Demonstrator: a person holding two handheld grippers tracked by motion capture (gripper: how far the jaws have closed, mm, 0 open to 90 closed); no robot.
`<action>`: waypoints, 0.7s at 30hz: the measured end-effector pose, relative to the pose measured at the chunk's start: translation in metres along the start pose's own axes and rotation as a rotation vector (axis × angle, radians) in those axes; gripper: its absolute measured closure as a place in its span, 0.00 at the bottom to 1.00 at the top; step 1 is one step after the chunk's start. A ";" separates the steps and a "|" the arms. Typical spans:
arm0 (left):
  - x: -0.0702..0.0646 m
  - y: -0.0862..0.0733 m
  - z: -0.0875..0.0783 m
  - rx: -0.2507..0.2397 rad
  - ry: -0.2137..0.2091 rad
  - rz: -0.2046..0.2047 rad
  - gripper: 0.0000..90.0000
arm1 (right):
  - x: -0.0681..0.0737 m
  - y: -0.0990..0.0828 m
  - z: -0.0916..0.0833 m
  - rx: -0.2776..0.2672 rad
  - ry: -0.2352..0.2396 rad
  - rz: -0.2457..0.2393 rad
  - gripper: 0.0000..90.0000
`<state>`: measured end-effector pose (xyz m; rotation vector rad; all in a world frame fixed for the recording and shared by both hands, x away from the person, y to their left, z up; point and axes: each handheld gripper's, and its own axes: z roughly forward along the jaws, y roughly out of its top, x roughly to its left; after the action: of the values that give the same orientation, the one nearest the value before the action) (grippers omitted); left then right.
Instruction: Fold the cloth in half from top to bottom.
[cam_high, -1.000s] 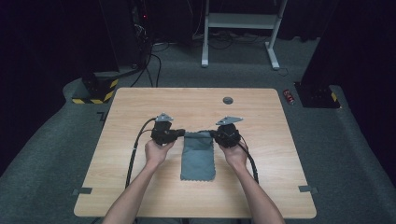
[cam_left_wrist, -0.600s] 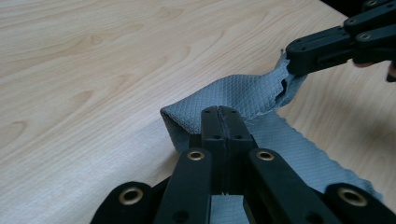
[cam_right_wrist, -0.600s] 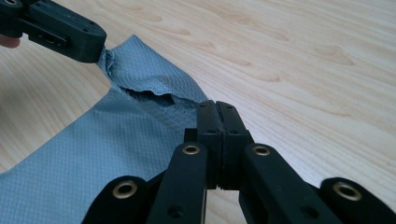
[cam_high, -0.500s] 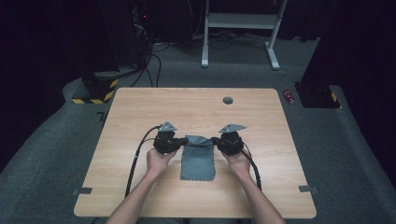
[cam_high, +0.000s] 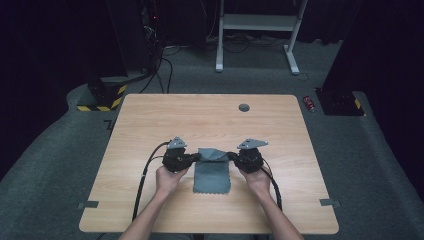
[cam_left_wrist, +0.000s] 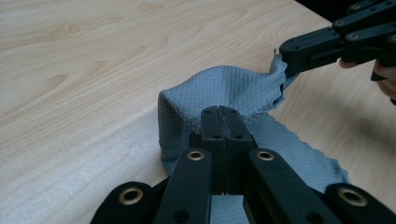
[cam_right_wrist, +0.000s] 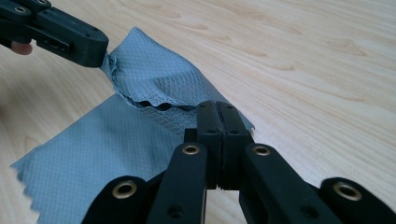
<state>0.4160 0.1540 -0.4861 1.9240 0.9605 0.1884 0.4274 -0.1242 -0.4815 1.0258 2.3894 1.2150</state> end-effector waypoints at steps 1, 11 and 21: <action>-0.001 -0.001 -0.001 0.002 0.001 0.007 1.00 | 0.001 -0.001 -0.001 0.002 0.002 0.003 0.99; -0.009 -0.016 -0.007 0.012 0.017 0.040 1.00 | 0.014 -0.011 -0.008 0.002 0.014 -0.037 0.99; -0.019 -0.031 -0.017 0.017 0.016 0.066 1.00 | 0.028 -0.022 -0.014 0.003 0.037 -0.074 0.99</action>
<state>0.3780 0.1600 -0.4966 1.9736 0.9123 0.2351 0.3901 -0.1215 -0.4883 0.9152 2.4348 1.2160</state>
